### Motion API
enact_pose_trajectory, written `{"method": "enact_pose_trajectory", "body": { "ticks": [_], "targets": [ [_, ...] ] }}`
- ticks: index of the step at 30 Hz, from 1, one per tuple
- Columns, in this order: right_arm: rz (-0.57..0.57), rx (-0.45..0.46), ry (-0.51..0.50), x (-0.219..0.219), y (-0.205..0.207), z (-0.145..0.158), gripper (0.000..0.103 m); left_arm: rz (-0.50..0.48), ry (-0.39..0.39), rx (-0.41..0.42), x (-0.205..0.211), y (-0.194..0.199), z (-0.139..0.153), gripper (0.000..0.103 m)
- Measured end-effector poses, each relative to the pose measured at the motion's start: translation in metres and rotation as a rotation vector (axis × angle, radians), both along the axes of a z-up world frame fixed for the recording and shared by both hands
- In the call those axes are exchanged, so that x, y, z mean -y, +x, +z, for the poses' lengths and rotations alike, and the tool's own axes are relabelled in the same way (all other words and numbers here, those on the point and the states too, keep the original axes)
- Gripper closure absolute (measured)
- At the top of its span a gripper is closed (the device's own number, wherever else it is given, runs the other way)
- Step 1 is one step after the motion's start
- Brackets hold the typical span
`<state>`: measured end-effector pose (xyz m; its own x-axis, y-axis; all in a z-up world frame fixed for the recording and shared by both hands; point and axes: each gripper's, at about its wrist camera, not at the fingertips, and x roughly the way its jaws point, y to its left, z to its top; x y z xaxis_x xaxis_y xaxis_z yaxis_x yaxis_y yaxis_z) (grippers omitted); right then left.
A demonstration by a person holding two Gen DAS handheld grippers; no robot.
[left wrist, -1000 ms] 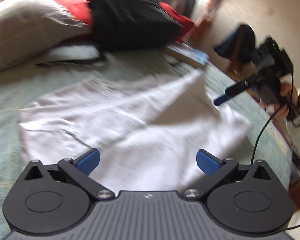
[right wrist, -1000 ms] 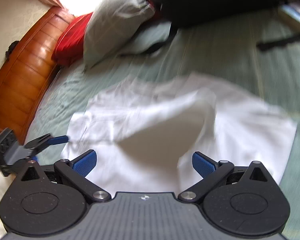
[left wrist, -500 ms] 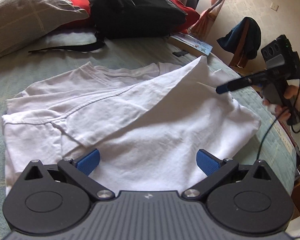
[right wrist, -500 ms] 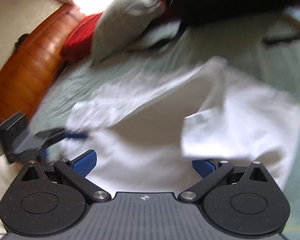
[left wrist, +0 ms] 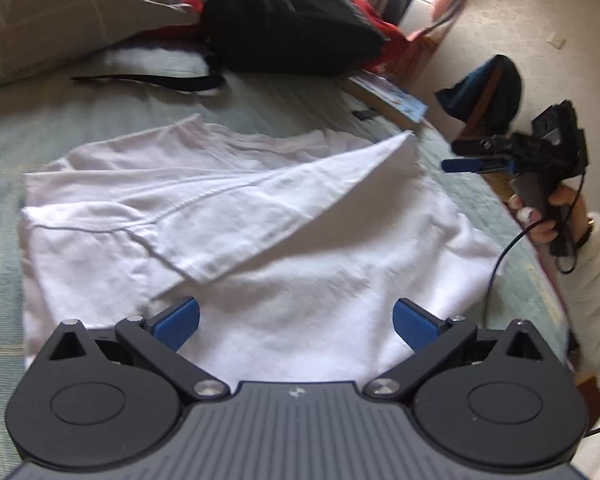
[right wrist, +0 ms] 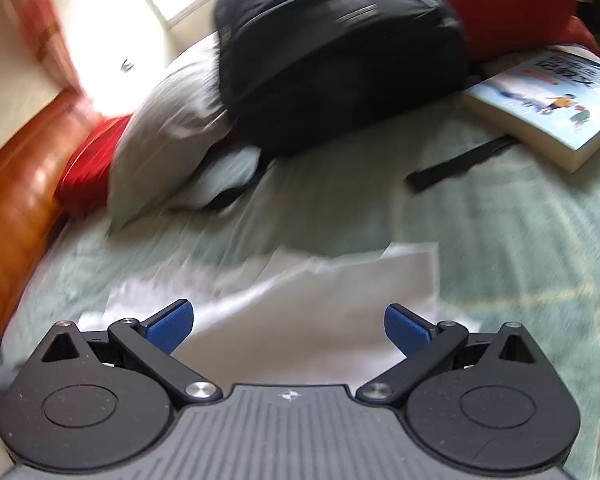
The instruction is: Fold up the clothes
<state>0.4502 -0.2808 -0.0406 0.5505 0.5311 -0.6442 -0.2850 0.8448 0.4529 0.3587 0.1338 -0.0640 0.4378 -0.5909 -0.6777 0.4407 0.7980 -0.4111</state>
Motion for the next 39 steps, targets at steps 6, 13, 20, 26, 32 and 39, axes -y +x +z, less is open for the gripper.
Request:
{"method": "enact_pose_trajectory", "body": {
  "ticks": [6, 13, 20, 26, 32, 39],
  "targets": [
    [0.083, 0.016, -0.04, -0.021, -0.044, -0.006, 0.0, 0.021, 0.055, -0.025, 0.001, 0.019, -0.006, 0.001],
    [0.087, 0.045, -0.035, -0.026, -0.078, -0.001, 0.0, 0.161, 0.189, 0.092, -0.002, 0.072, 0.008, 0.001],
    [0.075, 0.044, -0.036, -0.02, -0.088, -0.001, 0.0, 0.289, 0.174, 0.221, 0.001, 0.093, 0.039, 0.001],
    [0.064, 0.054, -0.059, -0.018, -0.094, -0.007, 0.0, 0.208, 0.194, 0.254, 0.006, 0.041, 0.037, 0.001],
    [0.014, 0.148, -0.081, 0.006, -0.124, -0.005, 0.018, 0.24, 0.256, 0.255, -0.015, -0.031, 0.022, 0.004],
    [-0.07, 0.092, -0.047, 0.041, -0.134, -0.016, 0.047, 0.385, 0.194, 0.165, -0.062, -0.067, 0.01, 0.033]
  ]
}}
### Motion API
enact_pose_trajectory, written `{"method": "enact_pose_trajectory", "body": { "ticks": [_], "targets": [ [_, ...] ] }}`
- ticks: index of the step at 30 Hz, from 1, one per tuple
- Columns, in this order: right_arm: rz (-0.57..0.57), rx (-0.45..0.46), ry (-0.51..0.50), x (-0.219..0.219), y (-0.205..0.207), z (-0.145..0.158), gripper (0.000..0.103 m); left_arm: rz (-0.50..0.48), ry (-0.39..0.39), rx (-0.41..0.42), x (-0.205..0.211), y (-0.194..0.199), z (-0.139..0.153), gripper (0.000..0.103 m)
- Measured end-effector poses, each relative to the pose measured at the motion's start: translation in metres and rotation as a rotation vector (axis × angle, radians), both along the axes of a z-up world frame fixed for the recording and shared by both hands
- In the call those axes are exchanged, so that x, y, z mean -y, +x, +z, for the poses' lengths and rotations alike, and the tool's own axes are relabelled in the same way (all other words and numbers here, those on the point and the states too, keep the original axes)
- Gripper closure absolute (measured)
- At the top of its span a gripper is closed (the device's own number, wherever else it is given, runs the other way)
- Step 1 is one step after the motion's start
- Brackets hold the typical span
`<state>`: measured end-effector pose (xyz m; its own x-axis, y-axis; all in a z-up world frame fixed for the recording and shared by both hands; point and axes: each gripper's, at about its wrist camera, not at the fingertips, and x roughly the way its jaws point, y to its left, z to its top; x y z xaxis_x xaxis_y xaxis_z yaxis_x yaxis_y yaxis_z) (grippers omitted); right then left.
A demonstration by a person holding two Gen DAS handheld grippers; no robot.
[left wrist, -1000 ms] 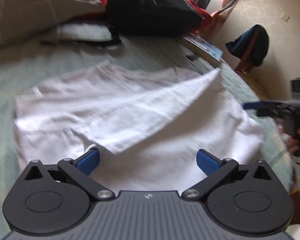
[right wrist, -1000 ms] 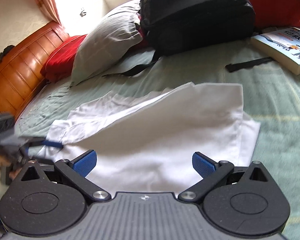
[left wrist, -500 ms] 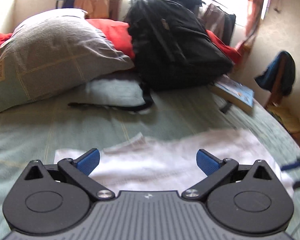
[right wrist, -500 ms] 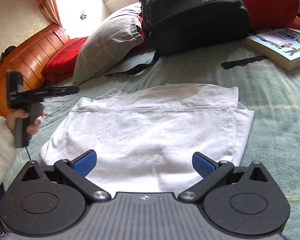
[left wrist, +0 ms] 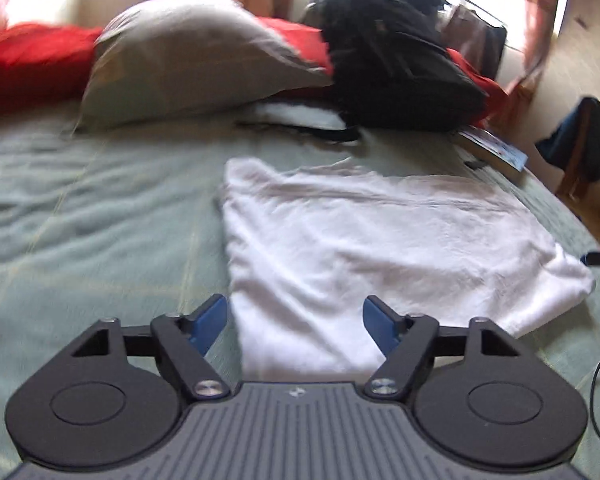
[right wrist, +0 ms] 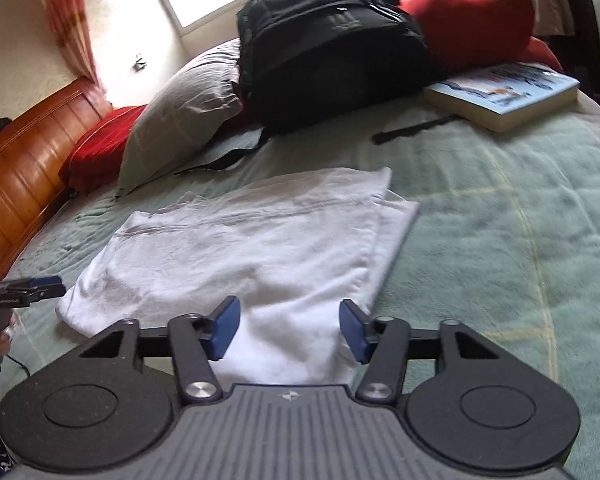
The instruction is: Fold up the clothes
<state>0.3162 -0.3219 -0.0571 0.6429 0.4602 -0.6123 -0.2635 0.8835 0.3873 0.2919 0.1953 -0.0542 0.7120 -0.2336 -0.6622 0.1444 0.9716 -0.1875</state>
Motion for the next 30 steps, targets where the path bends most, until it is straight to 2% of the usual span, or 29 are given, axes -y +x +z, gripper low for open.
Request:
{"method": "enact_pose_trajectory", "body": {
  "ticks": [4, 7, 10, 14, 16, 20, 21, 24, 26, 27, 28, 29, 30],
  "targets": [
    [-0.036, -0.041, 0.029, 0.007, 0.0, -0.014, 0.049, 0.04, -0.049, -0.024, -0.017, -0.01, -0.008, 0.036],
    [-0.03, -0.069, 0.071, 0.009, -0.003, -0.02, 0.053, 0.027, -0.116, -0.048, -0.022, -0.014, -0.012, 0.036],
    [0.006, -0.072, 0.112, 0.008, -0.01, -0.019, 0.055, 0.005, -0.095, -0.056, -0.018, -0.017, -0.017, 0.036],
    [0.03, -0.08, 0.155, 0.007, -0.01, -0.021, 0.055, 0.001, -0.149, -0.034, -0.021, -0.01, -0.018, 0.036],
    [0.032, -0.097, 0.173, 0.006, -0.004, -0.026, 0.056, 0.005, -0.171, -0.022, -0.023, -0.006, -0.017, 0.042],
    [0.016, -0.107, 0.197, 0.009, -0.005, -0.027, 0.06, -0.003, -0.198, 0.007, -0.029, -0.01, -0.013, 0.043],
    [0.025, -0.101, 0.191, 0.008, -0.008, -0.026, 0.061, -0.002, -0.192, -0.013, -0.029, -0.009, -0.016, 0.044],
    [0.035, -0.092, 0.15, 0.006, -0.01, -0.024, 0.063, 0.005, -0.167, -0.057, -0.029, -0.003, -0.026, 0.054],
    [0.018, -0.087, 0.14, 0.006, -0.002, -0.025, 0.064, 0.014, -0.163, -0.067, -0.028, 0.001, -0.031, 0.065],
    [0.01, -0.083, 0.14, 0.006, 0.002, -0.026, 0.065, 0.019, -0.176, -0.069, -0.028, 0.002, -0.03, 0.075],
    [0.005, -0.087, 0.139, 0.006, 0.004, -0.026, 0.073, 0.024, -0.187, -0.072, -0.028, 0.002, -0.03, 0.085],
    [0.001, -0.097, 0.138, 0.006, 0.005, -0.027, 0.091, 0.027, -0.168, -0.078, -0.027, 0.002, -0.03, 0.091],
    [-0.004, -0.106, 0.137, 0.006, 0.006, -0.028, 0.098, 0.03, -0.151, -0.084, -0.026, 0.001, -0.029, 0.095]
  ]
}}
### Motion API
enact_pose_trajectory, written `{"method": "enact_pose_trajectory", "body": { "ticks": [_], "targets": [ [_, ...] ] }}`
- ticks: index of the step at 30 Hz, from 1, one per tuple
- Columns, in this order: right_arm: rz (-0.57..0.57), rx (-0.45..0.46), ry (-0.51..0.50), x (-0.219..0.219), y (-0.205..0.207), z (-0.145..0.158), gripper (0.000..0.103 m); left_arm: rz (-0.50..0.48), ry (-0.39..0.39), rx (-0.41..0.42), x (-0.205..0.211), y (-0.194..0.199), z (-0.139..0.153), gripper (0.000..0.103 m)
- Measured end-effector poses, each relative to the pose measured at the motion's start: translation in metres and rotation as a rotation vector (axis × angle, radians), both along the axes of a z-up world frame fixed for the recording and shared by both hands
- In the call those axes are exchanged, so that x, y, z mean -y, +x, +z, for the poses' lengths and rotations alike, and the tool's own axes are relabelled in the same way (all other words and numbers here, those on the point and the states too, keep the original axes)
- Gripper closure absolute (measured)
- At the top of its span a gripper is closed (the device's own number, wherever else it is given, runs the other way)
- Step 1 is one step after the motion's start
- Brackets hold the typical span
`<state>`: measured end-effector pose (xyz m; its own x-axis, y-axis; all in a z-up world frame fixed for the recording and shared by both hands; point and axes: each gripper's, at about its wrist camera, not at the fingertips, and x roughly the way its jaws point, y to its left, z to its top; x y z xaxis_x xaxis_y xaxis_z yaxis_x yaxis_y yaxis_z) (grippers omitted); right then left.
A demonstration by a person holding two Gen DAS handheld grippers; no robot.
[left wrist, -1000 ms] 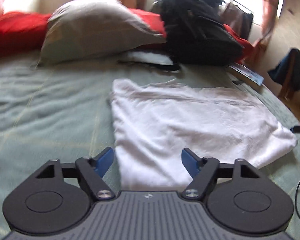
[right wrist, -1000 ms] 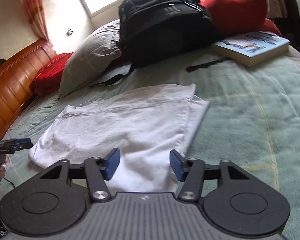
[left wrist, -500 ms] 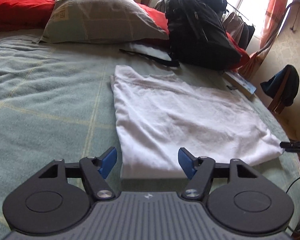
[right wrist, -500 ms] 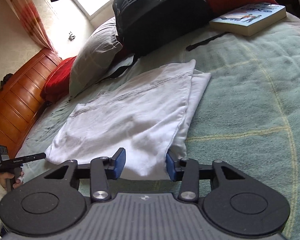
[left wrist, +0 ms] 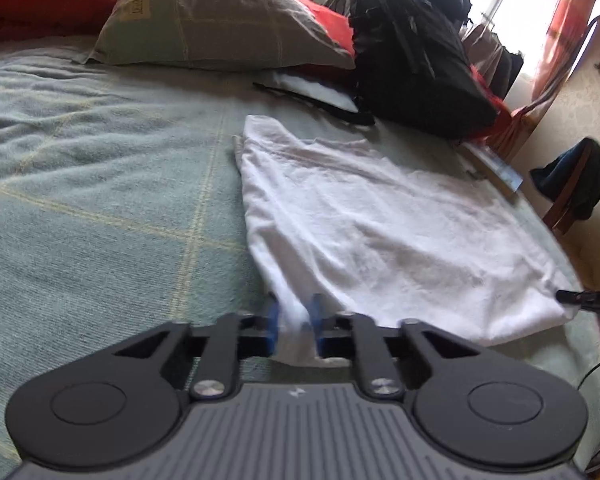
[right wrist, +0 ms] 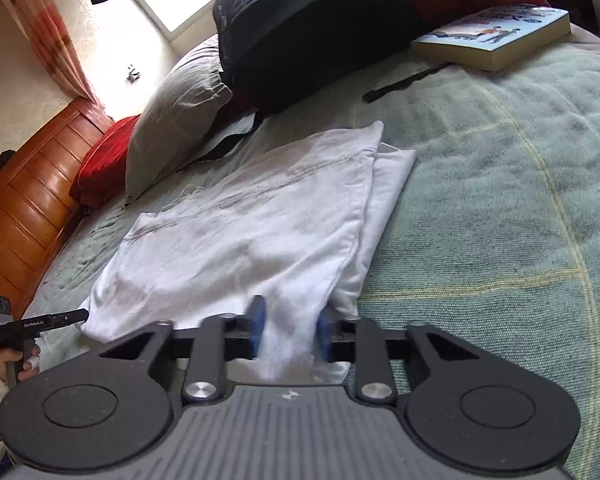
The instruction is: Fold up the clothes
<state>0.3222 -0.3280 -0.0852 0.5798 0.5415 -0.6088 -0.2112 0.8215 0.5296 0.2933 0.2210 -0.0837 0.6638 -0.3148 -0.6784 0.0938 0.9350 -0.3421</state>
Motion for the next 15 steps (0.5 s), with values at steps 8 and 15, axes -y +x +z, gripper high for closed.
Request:
{"method": "enact_pose_trajectory", "body": {
  "ticks": [8, 15],
  "targets": [
    [0.002, -0.02, -0.055, 0.004, -0.027, 0.002, 0.098, -0.015, 0.007, -0.023, -0.009, -0.009, 0.003, 0.101],
    [-0.049, 0.006, -0.128, 0.006, -0.029, 0.02, 0.093, -0.001, 0.122, -0.004, -0.014, -0.016, 0.027, 0.098]
  ]
}}
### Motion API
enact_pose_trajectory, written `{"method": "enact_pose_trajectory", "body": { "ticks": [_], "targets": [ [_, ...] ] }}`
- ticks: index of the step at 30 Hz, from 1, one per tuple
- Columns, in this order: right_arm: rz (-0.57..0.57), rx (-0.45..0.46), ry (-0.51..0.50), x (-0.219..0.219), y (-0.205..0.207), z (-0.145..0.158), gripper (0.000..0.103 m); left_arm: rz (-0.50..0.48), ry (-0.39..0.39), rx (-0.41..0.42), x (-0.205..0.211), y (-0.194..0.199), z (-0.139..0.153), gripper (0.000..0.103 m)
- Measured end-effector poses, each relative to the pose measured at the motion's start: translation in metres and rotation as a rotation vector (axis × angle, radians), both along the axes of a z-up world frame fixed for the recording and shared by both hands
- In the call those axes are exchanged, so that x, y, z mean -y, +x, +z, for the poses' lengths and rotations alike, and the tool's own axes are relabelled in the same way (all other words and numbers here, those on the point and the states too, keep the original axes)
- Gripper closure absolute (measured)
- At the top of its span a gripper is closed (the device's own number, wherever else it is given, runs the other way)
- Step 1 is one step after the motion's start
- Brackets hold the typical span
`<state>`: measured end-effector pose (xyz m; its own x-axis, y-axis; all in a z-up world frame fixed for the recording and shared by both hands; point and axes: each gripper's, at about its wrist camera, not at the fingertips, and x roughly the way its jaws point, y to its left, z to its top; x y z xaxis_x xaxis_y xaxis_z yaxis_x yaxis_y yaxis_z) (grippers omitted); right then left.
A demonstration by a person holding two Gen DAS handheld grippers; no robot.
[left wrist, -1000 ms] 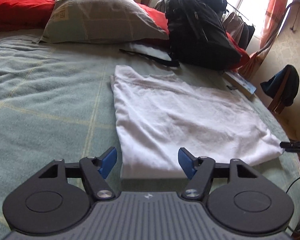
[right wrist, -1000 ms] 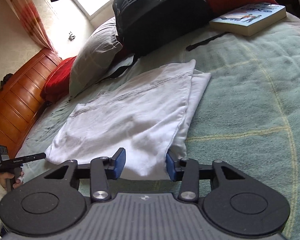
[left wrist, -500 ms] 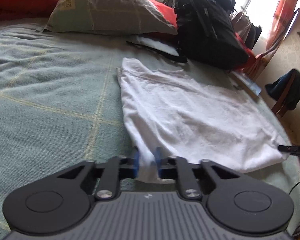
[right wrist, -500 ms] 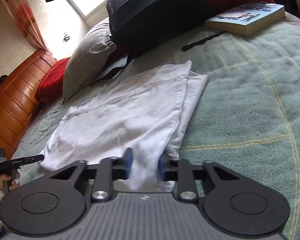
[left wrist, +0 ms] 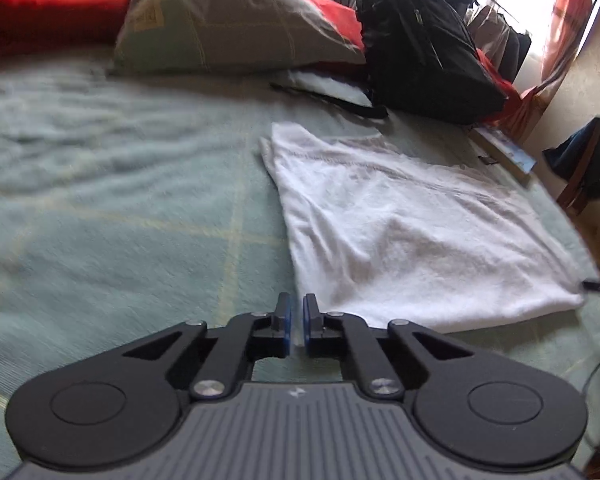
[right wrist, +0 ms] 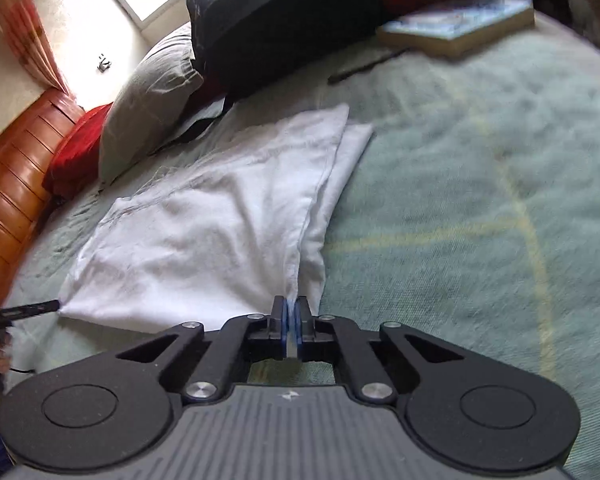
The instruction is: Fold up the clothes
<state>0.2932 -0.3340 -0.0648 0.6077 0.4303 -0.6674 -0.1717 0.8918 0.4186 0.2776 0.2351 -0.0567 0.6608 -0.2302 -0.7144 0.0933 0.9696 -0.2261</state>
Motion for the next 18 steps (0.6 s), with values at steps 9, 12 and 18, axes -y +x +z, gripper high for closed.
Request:
{"method": "enact_pose_trajectory", "body": {
  "ticks": [9, 12, 18],
  "targets": [
    [0.13, 0.125, -0.162, -0.061, 0.06, 0.034, 0.053, -0.23, 0.098, 0.074, 0.083, 0.036, 0.017, 0.058],
    [0.16, 0.041, -0.167, -0.076, 0.088, 0.008, 0.053, -0.269, 0.133, 0.02, 0.103, 0.047, -0.005, 0.055],
    [0.118, -0.018, -0.185, -0.033, 0.065, -0.004, 0.054, -0.212, 0.166, -0.037, 0.066, 0.028, -0.016, 0.05]
  ]
}}
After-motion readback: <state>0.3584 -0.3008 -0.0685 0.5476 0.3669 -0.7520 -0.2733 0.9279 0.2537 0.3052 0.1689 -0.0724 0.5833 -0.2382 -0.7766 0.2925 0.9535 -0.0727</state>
